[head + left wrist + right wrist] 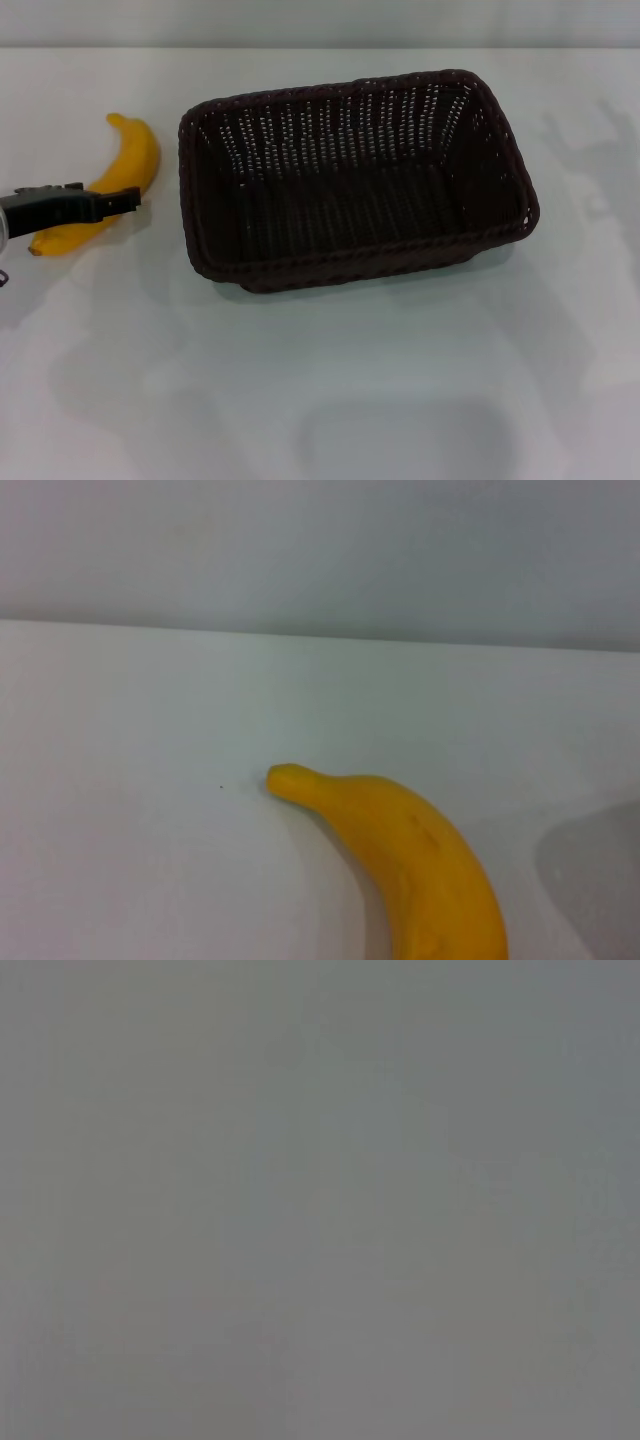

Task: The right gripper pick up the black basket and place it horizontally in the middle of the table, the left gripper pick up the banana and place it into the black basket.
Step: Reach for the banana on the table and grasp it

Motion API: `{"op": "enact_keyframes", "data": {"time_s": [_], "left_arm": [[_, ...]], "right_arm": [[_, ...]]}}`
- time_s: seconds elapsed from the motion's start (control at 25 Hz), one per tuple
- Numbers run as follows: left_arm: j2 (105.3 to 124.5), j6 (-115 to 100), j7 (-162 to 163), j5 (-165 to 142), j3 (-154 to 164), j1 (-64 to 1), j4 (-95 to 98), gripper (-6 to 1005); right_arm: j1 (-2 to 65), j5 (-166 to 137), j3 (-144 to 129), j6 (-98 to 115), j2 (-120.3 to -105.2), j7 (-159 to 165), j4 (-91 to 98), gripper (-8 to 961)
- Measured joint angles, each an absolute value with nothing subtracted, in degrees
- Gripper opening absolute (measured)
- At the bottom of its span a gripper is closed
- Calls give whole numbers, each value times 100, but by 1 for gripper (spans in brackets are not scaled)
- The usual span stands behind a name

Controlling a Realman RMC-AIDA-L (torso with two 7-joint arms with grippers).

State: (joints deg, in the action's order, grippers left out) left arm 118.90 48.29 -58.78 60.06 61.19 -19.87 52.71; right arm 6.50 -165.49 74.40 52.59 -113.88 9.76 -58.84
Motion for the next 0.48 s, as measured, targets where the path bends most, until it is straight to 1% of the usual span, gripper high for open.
{"op": "enact_keyframes", "data": {"time_s": [0.48], "left_arm": [[11882,4813,-5859,5992,6093,-2009,5243,878]], "right_arm": [[626,-16549,7428,5255,-11381,970,-5937,793]]}}
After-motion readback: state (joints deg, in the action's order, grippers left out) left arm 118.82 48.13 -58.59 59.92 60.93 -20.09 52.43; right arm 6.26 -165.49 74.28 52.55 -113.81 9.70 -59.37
